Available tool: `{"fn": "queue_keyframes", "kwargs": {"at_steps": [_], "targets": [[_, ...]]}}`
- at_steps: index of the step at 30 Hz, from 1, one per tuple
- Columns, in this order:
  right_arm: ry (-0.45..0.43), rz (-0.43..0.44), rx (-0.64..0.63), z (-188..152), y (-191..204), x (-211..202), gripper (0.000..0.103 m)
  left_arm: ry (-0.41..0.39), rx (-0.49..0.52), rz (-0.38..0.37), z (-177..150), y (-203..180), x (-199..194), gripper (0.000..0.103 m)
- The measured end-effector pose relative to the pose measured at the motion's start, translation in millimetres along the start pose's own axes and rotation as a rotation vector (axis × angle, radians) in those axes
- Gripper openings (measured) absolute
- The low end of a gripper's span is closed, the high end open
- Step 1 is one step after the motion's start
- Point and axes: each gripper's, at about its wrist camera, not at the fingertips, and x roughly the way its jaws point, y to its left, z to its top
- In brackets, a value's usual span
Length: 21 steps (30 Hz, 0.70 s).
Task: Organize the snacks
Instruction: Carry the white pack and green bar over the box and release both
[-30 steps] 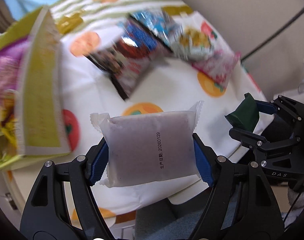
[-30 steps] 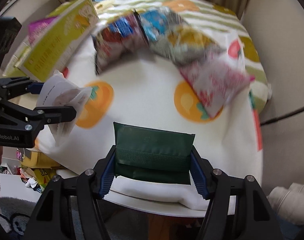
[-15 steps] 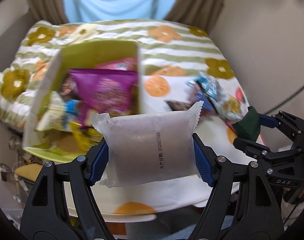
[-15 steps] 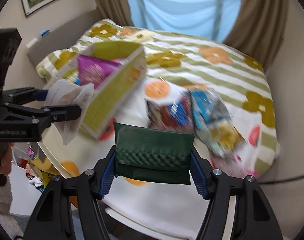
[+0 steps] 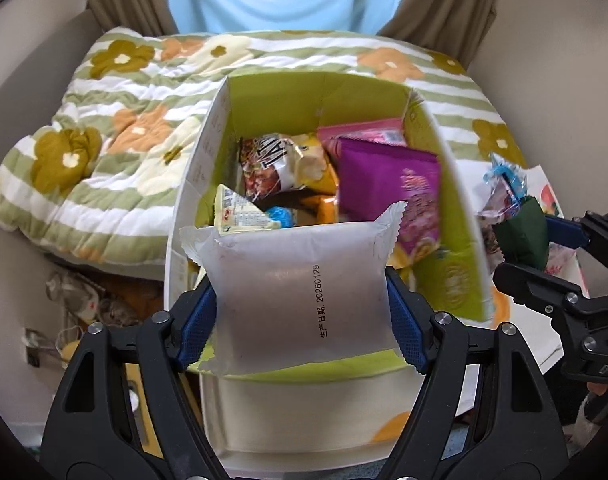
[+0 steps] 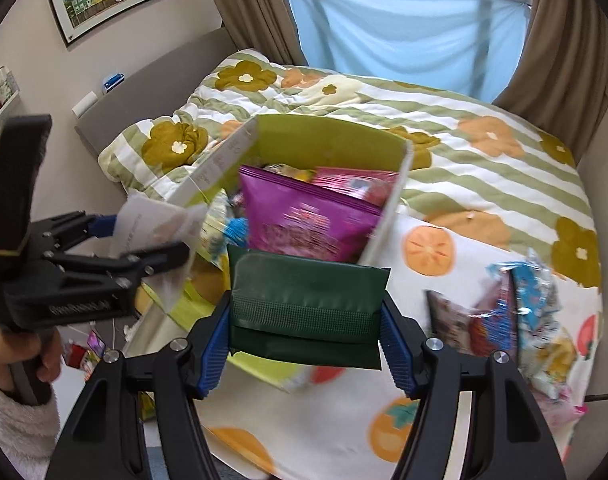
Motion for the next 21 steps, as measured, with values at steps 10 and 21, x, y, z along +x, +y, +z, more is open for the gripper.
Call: {"fn": "queue_keyframes", "kwargs": {"at_steps": [10,21], "targets": [[0.042,-0.064,0.108,4,22,24,0.062,-0.002,0.094,-0.015,-8,24,16,0.097],[0.072,-0.077,0.174,8,31,48,0.063,-0.011,0.059,-0.005,-10,47,16,0.097]]}}
